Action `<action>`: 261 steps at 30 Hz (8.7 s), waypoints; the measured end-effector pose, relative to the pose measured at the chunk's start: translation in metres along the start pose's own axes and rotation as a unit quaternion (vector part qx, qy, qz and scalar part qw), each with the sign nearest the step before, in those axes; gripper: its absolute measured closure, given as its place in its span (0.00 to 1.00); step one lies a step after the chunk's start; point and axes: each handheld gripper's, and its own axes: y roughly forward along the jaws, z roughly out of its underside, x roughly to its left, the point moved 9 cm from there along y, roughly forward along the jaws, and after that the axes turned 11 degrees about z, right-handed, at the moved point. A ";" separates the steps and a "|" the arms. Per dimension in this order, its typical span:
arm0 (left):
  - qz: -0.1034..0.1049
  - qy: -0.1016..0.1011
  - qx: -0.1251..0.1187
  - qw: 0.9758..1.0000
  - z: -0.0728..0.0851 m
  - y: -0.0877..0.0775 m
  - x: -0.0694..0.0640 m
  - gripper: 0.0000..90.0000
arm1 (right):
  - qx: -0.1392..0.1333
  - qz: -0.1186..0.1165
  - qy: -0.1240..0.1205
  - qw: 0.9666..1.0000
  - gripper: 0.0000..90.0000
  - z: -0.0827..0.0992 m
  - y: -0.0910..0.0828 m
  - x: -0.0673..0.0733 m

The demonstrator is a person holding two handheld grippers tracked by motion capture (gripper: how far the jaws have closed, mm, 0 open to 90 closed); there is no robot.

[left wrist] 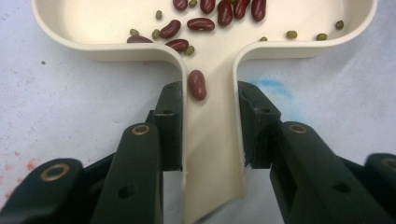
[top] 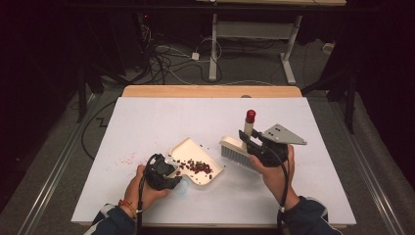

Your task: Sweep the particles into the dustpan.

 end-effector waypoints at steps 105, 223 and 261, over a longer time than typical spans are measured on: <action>0.025 -0.015 0.004 1.000 0.014 -0.011 0.019 0.71 | -0.051 -0.046 -0.034 0.997 0.78 -0.016 0.034 0.055; -0.015 -0.086 -0.003 0.996 0.074 -0.065 0.133 0.71 | -0.034 -0.226 -0.135 0.964 0.78 -0.008 0.020 0.197; -0.022 -0.084 -0.003 0.996 0.084 -0.066 0.125 0.71 | -0.017 -0.189 -0.136 0.972 0.78 -0.008 0.021 0.187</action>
